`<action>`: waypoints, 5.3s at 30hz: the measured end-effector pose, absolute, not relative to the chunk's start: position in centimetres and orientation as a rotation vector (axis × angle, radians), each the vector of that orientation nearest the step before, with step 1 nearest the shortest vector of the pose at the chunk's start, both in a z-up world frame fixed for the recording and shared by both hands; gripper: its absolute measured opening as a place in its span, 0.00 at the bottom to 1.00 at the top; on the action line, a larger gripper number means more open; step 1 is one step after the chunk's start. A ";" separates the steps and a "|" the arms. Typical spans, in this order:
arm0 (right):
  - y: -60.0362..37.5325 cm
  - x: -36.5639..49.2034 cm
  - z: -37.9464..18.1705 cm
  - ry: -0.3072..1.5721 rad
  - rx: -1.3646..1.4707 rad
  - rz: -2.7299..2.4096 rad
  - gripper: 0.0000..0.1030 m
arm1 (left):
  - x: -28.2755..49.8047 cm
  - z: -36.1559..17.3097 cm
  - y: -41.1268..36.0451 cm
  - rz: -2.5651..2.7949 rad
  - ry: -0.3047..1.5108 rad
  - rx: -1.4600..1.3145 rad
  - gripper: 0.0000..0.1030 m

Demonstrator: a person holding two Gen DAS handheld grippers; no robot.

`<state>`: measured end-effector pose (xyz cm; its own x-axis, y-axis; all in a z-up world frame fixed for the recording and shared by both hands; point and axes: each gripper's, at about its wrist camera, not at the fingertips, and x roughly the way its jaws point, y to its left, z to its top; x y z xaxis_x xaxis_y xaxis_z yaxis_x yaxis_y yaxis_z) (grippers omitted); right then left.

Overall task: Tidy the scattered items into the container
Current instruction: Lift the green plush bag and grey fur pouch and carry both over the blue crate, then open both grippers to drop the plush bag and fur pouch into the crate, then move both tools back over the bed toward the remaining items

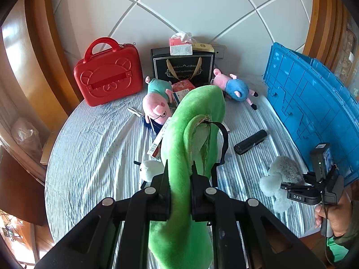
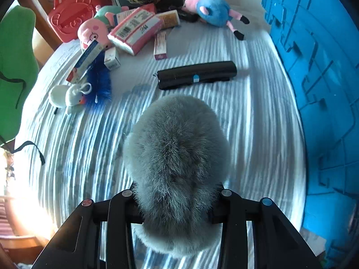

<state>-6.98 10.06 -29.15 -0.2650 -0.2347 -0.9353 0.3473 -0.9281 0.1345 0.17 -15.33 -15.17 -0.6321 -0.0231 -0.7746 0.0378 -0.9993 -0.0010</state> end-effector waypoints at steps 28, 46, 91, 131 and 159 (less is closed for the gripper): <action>16.9 -4.8 -4.7 -0.044 1.087 -2.392 0.35 | 0.2 -4.9 -6.1 -2.948 0.034 1.083 0.12; 29.5 -4.4 2.6 -0.187 0.892 -2.500 0.35 | -4.7 0.8 7.8 -3.155 -0.098 0.974 0.12; 51.1 -7.1 -0.4 -0.477 1.031 -2.838 0.35 | -16.2 1.4 36.3 -3.449 -0.452 1.143 0.12; 49.9 -9.3 -0.9 -0.423 1.024 -2.843 1.00 | -18.2 -0.3 30.3 -3.319 -0.272 1.134 1.00; 31.6 -7.7 0.4 -0.221 0.952 -2.743 1.00 | -13.3 -3.0 10.0 -3.190 -0.102 1.156 1.00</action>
